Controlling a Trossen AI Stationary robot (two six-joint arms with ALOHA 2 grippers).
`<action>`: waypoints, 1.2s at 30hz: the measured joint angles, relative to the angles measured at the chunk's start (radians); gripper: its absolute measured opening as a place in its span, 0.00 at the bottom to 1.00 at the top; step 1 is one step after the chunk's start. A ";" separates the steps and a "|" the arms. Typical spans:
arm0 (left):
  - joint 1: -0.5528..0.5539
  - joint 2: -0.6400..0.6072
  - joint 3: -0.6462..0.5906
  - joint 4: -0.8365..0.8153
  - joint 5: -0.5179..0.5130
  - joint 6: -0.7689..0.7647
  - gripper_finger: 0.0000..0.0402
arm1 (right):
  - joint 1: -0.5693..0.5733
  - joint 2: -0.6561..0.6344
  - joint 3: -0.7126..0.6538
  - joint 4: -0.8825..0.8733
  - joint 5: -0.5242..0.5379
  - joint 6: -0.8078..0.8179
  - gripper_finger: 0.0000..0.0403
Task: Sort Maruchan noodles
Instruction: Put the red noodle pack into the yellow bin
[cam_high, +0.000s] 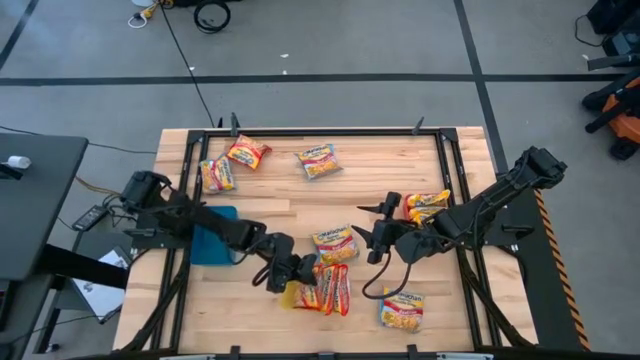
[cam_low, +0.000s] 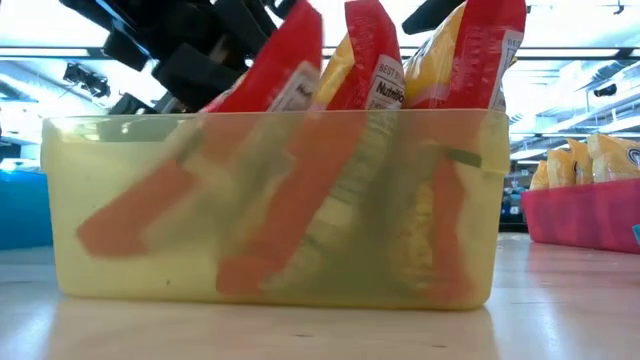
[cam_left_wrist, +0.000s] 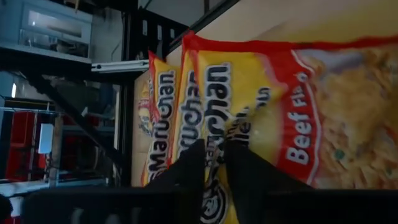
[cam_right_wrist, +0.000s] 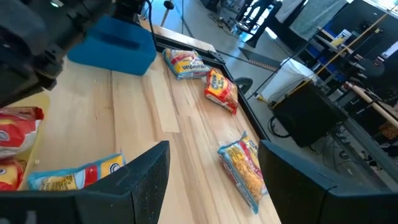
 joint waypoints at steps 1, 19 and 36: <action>-0.007 0.000 0.000 0.001 -0.015 0.002 0.21 | -0.002 0.000 0.000 0.000 -0.001 0.003 0.62; -0.132 -0.297 0.000 -0.323 -0.340 -0.731 0.35 | -0.003 0.000 0.000 -0.022 -0.070 0.166 0.62; -0.215 -0.206 0.004 -0.463 -0.283 -1.575 0.35 | 0.132 0.297 0.250 -0.507 -0.522 0.682 0.61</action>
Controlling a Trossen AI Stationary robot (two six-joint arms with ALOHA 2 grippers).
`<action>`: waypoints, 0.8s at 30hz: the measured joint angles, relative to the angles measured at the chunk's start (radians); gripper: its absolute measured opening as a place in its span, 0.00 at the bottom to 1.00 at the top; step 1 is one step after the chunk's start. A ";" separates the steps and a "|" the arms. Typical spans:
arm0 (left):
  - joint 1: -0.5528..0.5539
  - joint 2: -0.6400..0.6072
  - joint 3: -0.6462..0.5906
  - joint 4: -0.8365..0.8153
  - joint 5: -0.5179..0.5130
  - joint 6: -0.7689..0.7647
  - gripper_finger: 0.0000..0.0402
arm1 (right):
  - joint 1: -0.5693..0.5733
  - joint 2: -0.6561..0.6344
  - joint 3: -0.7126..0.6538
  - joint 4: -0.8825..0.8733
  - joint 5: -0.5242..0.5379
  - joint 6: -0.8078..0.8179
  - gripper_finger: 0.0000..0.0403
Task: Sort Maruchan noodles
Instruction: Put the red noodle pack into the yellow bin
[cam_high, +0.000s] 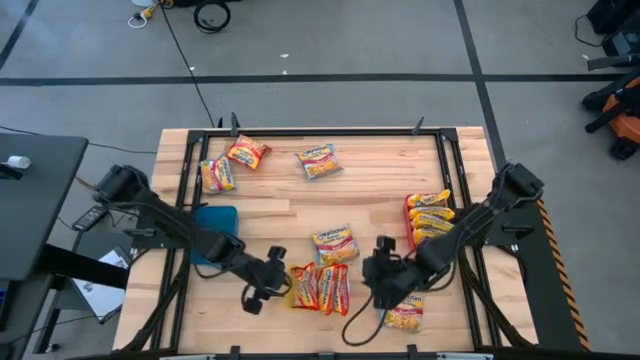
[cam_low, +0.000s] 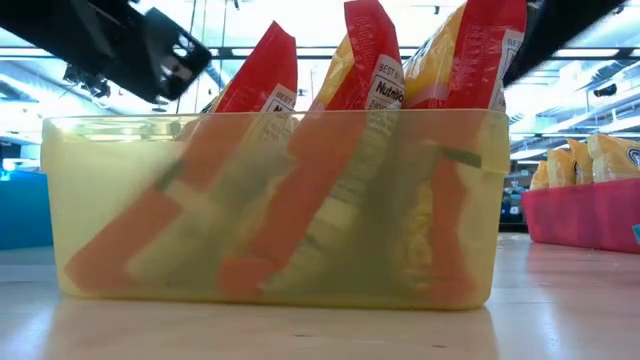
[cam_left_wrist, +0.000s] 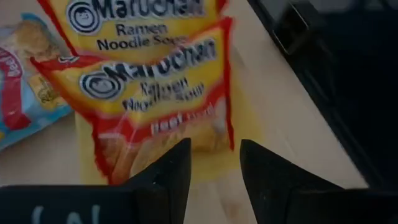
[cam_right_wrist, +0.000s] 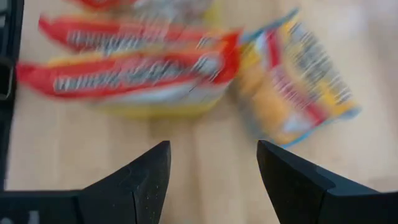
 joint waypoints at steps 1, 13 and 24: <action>0.004 0.020 0.007 0.007 -0.007 -0.025 0.35 | 0.009 0.019 0.000 0.004 -0.017 0.023 0.61; 0.074 0.216 0.188 -0.218 0.082 -0.141 0.35 | 0.042 0.289 -0.002 0.216 0.014 0.042 0.61; 0.152 0.328 0.251 -0.254 0.163 -0.090 0.35 | -0.040 0.296 -0.003 0.370 0.051 -0.134 0.61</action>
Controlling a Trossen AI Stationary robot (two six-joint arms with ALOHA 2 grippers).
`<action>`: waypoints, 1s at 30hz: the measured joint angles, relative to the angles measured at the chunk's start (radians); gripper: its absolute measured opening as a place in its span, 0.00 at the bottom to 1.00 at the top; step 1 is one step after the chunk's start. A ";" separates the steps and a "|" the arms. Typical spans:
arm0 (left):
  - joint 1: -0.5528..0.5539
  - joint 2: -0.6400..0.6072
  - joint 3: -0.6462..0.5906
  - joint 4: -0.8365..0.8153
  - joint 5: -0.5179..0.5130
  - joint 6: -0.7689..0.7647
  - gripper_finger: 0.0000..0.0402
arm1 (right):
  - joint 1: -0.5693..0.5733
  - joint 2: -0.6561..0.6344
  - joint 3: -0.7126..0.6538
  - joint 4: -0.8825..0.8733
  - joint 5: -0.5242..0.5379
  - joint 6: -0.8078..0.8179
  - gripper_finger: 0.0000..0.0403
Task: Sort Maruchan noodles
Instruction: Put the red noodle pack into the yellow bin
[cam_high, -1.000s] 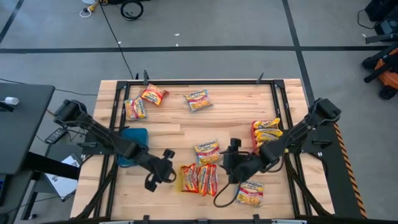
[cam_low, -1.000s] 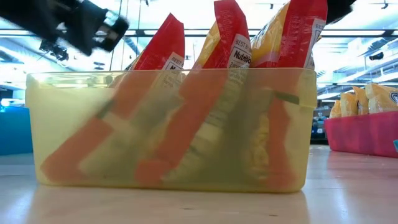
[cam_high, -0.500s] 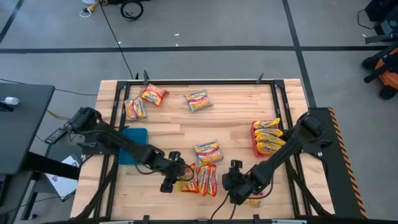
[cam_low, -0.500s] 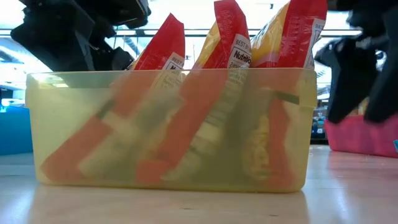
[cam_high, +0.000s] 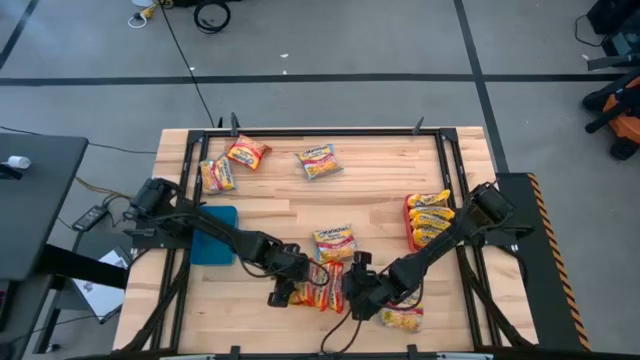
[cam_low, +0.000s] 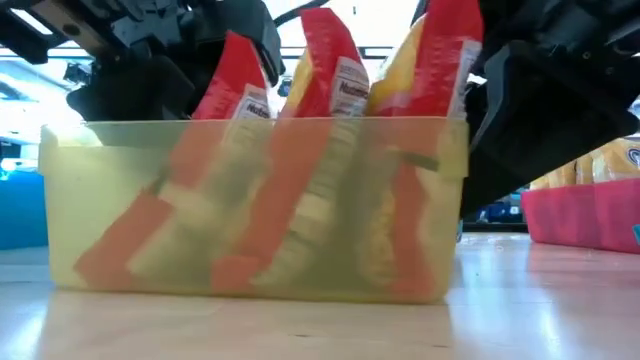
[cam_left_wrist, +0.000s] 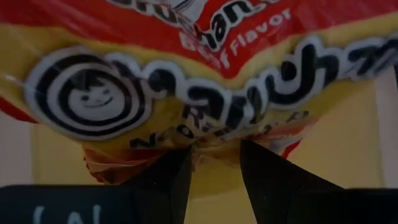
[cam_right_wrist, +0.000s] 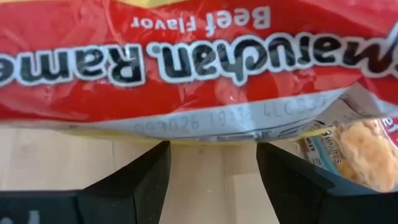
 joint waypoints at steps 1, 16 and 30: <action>0.001 0.000 -0.001 0.002 0.000 0.012 0.35 | -0.006 0.000 -0.001 0.012 -0.002 -0.015 0.61; -0.003 -0.022 0.071 -0.123 -0.077 0.103 0.35 | -0.026 0.000 0.001 0.012 -0.010 -0.034 0.61; -0.012 -0.024 0.241 -0.496 -0.089 0.047 0.35 | -0.025 -0.001 0.003 -0.003 -0.050 -0.018 0.61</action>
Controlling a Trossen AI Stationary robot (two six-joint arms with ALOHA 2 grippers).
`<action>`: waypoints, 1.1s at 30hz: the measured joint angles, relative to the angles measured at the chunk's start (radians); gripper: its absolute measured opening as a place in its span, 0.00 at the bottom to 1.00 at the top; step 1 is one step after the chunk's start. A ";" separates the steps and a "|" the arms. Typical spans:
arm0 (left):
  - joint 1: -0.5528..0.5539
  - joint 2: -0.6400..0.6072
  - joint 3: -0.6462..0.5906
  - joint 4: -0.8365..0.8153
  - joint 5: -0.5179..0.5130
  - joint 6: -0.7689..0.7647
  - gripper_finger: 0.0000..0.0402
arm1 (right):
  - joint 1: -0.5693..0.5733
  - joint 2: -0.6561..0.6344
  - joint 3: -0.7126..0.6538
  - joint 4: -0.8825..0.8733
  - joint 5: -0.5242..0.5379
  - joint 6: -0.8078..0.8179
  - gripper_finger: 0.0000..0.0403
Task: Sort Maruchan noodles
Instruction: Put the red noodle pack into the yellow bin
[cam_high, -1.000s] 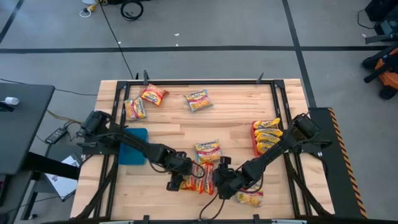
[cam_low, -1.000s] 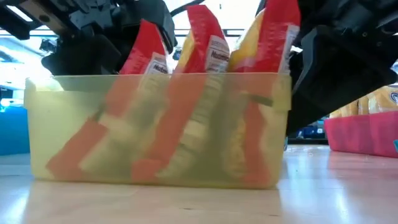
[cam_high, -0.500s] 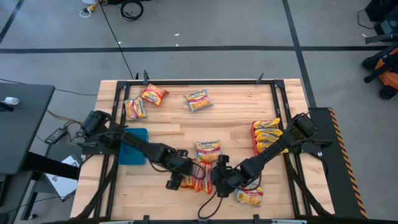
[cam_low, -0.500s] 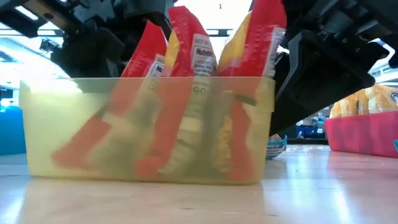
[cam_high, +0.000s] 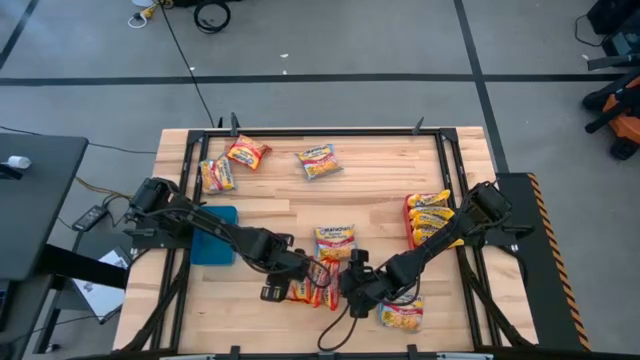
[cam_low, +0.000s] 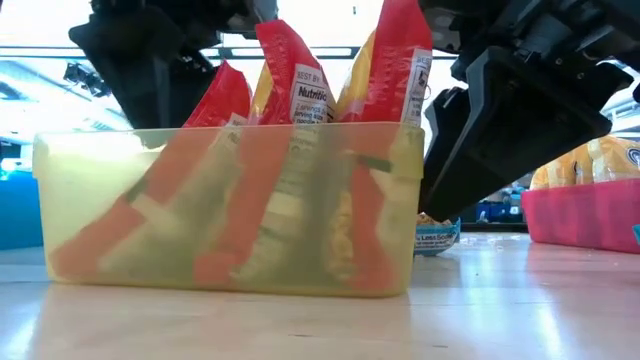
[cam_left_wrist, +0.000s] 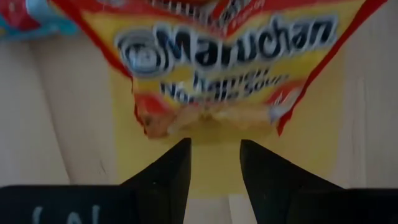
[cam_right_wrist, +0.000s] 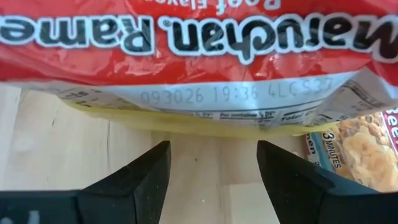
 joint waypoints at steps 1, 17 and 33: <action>0.000 0.000 0.000 -0.015 0.000 -0.002 0.35 | 0.001 0.000 0.000 0.000 0.000 0.000 0.61; 0.013 0.179 -0.002 0.012 -0.020 -0.031 0.35 | -0.030 0.015 -0.001 0.058 0.029 0.014 0.61; 0.014 0.193 -0.008 0.218 -0.115 0.041 0.35 | -0.041 0.026 -0.004 0.010 0.024 -0.001 0.61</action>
